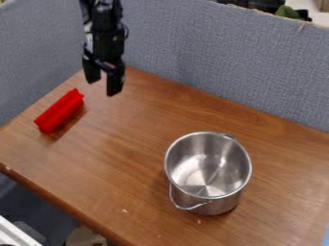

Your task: Put the red object in the metal pot

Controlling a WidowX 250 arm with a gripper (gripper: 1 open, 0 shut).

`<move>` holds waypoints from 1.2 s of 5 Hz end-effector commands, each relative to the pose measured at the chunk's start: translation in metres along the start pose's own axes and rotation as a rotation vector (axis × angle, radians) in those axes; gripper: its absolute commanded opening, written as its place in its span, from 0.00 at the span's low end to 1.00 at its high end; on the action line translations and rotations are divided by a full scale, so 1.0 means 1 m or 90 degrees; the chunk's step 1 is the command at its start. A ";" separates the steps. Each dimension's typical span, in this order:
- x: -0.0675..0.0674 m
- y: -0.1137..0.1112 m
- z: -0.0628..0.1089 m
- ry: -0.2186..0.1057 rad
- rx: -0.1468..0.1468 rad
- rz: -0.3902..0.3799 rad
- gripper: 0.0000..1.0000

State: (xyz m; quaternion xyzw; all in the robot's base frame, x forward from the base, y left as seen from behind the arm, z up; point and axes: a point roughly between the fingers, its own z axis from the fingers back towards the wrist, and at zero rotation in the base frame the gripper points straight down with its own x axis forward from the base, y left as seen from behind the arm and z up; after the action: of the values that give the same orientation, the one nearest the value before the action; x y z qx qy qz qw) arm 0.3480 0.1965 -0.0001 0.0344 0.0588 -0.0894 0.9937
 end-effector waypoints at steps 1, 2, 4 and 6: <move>0.006 0.026 0.030 -0.034 0.053 -0.057 1.00; 0.016 0.040 0.038 -0.014 0.061 -0.104 1.00; -0.005 0.078 0.035 0.006 0.026 -0.208 1.00; -0.069 0.093 0.057 -0.017 0.020 -0.281 0.00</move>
State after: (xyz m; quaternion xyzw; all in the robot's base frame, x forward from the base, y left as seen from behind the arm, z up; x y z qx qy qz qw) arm 0.3029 0.2907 0.0442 0.0094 0.0669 -0.3052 0.9499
